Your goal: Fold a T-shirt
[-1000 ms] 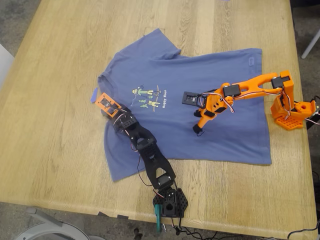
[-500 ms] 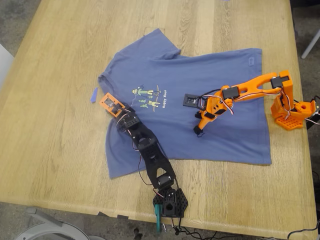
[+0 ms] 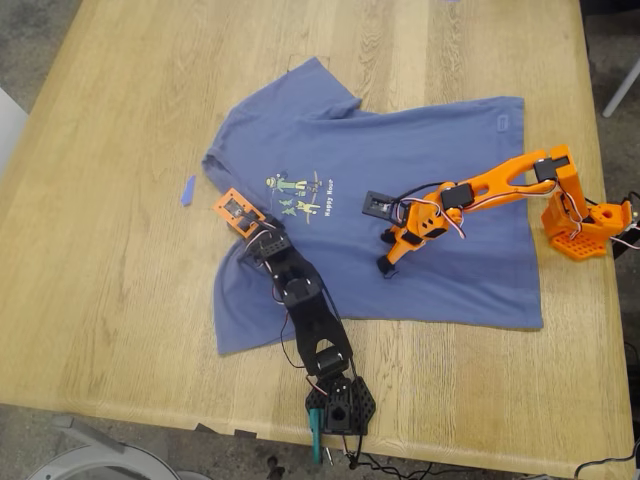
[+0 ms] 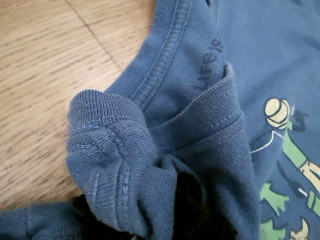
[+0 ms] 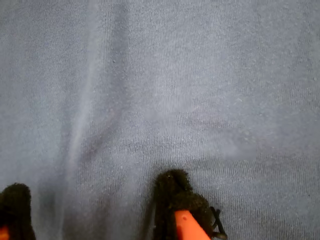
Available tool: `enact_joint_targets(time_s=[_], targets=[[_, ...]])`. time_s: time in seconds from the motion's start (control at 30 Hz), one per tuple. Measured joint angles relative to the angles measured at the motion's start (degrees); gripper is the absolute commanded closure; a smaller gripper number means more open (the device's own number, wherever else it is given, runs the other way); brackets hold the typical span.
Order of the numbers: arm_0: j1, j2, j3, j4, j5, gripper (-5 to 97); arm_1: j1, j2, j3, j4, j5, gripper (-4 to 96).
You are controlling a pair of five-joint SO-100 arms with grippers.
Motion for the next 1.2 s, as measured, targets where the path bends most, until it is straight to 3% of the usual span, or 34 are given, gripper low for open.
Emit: enact_joint_targets(time_s=[0.23, 0.43, 0.67, 0.97, 1.2], targets=[[1.49, 3.08, 2.90, 0.09, 0.00, 91, -4.92, -2.99, -3.16, 1.41, 1.76, 59.1], [2.99, 4.48, 3.69, 0.97, 0.00, 91, -8.79, -9.32, -12.04, 4.92, 3.34, 66.4], [4.31, 8.70, 6.86, 3.52, -0.18, 91, -10.46, -12.83, -17.05, 7.47, 3.34, 91.0], [6.68, 20.04, 11.51, 9.58, -0.35, 92, -9.23, -8.79, -12.13, 12.04, 1.32, 91.2], [9.14, 27.60, 11.34, 15.21, -0.18, 92, -2.99, -8.35, -19.51, 15.64, -2.02, 91.2]])
